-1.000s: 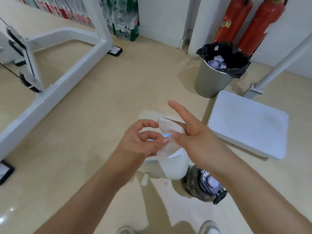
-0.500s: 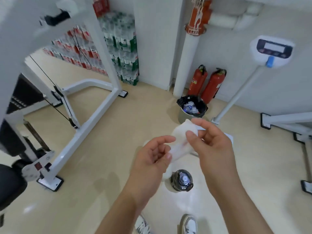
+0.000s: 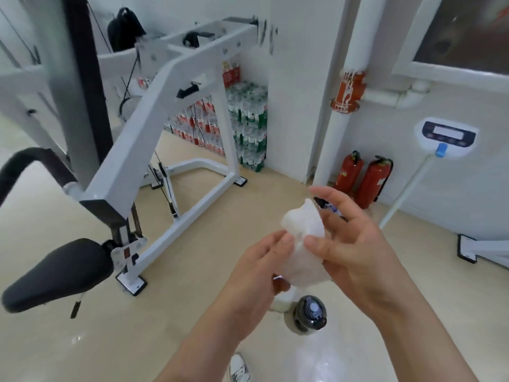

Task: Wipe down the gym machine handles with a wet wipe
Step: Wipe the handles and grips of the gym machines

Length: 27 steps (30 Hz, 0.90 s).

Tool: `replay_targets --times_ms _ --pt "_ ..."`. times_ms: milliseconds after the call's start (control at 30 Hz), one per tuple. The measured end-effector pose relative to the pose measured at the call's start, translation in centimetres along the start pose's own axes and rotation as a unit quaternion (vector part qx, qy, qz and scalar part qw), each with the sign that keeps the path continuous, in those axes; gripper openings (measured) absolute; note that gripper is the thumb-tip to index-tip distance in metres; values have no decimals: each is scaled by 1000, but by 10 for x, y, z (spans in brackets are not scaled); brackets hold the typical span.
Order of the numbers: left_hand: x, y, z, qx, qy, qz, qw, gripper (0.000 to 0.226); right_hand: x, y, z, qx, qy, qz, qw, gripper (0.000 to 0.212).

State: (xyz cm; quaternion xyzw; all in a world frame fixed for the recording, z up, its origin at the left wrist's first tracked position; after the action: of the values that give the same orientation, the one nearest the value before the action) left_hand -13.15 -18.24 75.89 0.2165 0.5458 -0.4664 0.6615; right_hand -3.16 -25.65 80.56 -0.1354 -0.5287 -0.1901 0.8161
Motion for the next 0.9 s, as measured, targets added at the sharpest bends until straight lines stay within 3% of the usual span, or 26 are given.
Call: replay_targets --times_ms 133,233,400,533,633,733,767,833,900 --pt "-4 -49 -6 -85 -92 43 991 26 1 -27 24 58 -111 22 992 64" --pt "-20 -83 -24 -130 -75 94 984 9 -2 -34 45 108 -119 74 984 71" --pt "-44 -123 -51 -179 15 159 971 25 -16 -32 90 181 -128 162 962 58" --pt "-54 -144 -93 -231 -22 173 957 48 -39 -22 130 163 -129 161 965 42" --pt "-62 -165 -142 -265 -39 184 946 44 -69 -11 178 164 -118 150 968 41" --pt "-72 -202 -206 -298 -25 184 936 37 -103 -1 237 145 -133 131 972 58" --pt "-75 -218 -230 -317 -6 184 930 37 -113 1 258 131 -134 125 974 57" --pt "-79 -249 -277 -352 44 182 917 38 -130 8 299 103 -135 105 980 30" --pt "-82 -276 -316 -372 75 173 909 31 -144 12 336 70 -183 73 978 33"
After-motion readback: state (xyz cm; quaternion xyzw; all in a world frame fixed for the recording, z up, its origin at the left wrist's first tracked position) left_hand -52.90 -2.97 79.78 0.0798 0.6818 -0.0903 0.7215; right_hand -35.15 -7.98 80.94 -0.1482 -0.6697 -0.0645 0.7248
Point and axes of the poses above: each hand's wrist, its own y-axis towards the middle knuckle, its own z-axis out of the palm, x = y × z, the point moved 5 cm from there along y, towards the middle knuckle, and after that the axes turned 1 degree about x, right-handed, at the moved point
